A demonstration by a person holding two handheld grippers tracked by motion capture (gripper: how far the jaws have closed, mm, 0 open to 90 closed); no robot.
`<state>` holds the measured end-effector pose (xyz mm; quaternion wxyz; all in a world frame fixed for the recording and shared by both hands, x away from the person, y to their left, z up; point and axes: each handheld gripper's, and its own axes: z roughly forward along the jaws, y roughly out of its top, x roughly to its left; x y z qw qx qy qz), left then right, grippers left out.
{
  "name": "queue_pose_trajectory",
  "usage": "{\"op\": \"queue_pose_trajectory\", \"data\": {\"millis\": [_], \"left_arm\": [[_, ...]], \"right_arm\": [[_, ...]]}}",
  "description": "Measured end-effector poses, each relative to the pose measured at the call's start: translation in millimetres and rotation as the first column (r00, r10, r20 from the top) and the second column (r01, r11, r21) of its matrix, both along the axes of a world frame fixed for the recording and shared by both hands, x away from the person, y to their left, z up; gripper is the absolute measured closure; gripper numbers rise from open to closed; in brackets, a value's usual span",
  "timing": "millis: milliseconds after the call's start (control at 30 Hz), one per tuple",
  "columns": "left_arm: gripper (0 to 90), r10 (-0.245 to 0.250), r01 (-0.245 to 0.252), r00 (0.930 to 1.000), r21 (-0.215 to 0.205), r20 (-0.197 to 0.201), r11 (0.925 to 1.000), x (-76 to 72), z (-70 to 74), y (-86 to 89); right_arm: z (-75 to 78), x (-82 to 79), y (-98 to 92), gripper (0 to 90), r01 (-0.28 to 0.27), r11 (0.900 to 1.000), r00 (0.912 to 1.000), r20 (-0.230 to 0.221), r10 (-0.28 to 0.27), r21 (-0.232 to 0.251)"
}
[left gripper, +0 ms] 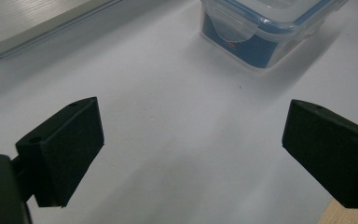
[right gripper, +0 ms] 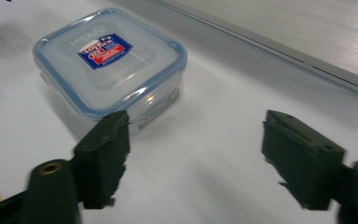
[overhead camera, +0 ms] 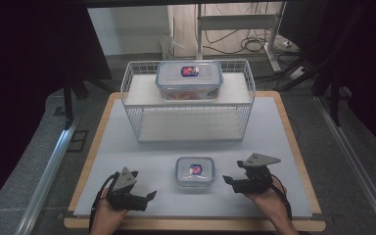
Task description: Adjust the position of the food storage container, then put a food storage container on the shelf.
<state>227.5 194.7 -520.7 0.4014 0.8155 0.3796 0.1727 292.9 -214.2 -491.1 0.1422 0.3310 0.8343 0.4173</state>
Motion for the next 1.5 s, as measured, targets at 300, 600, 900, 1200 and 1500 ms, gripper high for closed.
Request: {"op": "queue_pose_trajectory", "data": {"millis": [300,600,900,1200,1500], "left_arm": [[5.1,0.001,-0.001,1.0000,0.000,-0.005,1.0000,1.0,-1.7,0.5],[3.5,-0.019,0.019,0.9998,-0.075,-0.002,0.9970,2.1,-0.7,3.5],[2.7,-0.045,0.041,0.9983,-0.089,-0.037,0.9952,8.4,-2.6,-1.2],[3.1,-0.045,0.044,0.9988,-0.032,-0.022,0.9985,27.5,14.7,-21.0],[5.9,-0.106,0.096,0.9911,-0.118,-0.080,0.9884,54.3,15.5,-39.3]], "right_arm": [[-9.0,-3.9,-9.0,12.1,-0.005,1.000,0.9994,-0.035,0.005,-0.013],[-7.4,-2.4,-8.7,9.1,0.009,1.000,0.9997,-0.022,-0.009,-0.010],[-2.2,-1.3,-5.1,9.5,0.013,1.000,0.9997,-0.020,-0.013,0.001],[3.9,2.8,8.3,4.1,0.003,1.000,0.9988,-0.049,-0.003,-0.005],[6.4,11.9,23.0,14.2,-0.037,0.999,0.9938,-0.104,0.038,0.020]]}}
